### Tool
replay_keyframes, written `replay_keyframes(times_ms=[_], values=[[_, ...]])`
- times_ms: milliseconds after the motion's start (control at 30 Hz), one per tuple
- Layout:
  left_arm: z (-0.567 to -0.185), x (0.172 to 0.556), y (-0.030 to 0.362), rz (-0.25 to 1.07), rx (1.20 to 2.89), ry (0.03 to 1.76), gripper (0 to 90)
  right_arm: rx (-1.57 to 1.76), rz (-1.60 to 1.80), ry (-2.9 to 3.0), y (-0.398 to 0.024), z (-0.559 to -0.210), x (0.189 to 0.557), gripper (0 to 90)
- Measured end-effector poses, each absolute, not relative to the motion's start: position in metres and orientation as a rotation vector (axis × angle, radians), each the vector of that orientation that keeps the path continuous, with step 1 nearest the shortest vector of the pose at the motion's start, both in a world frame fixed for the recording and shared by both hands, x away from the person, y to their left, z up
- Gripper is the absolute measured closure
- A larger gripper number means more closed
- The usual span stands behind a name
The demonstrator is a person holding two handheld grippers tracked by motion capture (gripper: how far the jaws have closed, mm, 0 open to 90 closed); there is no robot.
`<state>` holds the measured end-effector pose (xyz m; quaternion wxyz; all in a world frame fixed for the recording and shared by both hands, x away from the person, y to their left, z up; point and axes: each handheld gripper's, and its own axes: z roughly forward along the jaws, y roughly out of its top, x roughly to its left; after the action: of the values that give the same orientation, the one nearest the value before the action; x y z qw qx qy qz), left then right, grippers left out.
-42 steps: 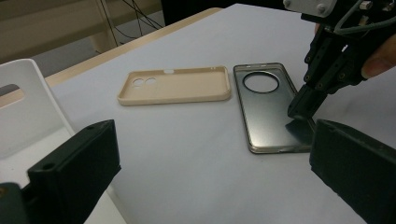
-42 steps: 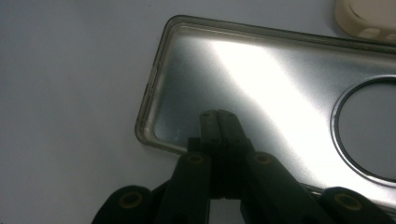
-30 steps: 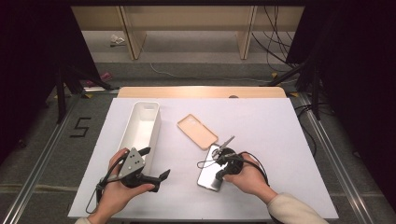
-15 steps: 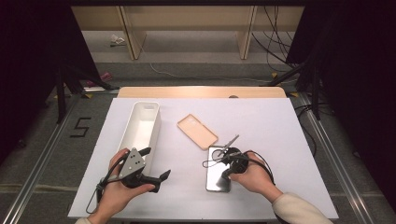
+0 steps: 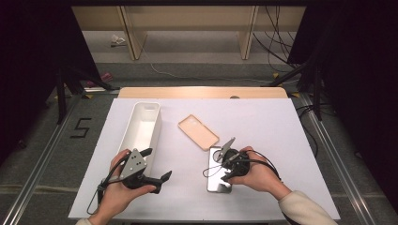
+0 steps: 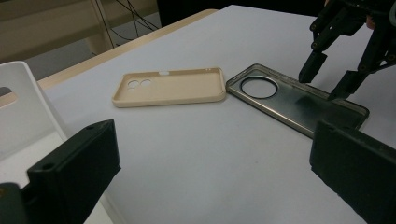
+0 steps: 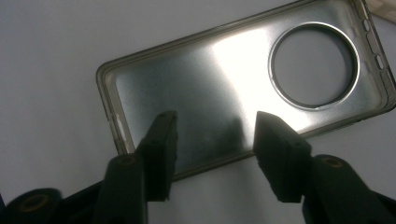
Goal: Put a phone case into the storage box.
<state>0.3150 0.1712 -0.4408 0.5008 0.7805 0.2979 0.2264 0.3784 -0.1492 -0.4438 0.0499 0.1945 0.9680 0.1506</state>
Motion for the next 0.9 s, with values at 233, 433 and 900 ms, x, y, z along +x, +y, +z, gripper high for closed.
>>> replay_keyframes(times_ms=[233, 433, 900], values=[[-0.441, 0.315, 0.170, 0.542, 1.890, 0.719, 1.1, 0.484, 0.352, 2.971, -0.148, -0.438, 0.376, 32.9], [-0.442, 0.315, 0.169, 0.538, 1.893, 0.714, 1.1, 0.386, 0.316, 2.997, -0.143, -0.436, 0.372, 26.2], [-0.442, 0.315, 0.169, 0.535, 1.895, 0.713, 1.1, 0.248, 0.213, 3.029, -0.129, -0.440, 0.361, 27.7]])
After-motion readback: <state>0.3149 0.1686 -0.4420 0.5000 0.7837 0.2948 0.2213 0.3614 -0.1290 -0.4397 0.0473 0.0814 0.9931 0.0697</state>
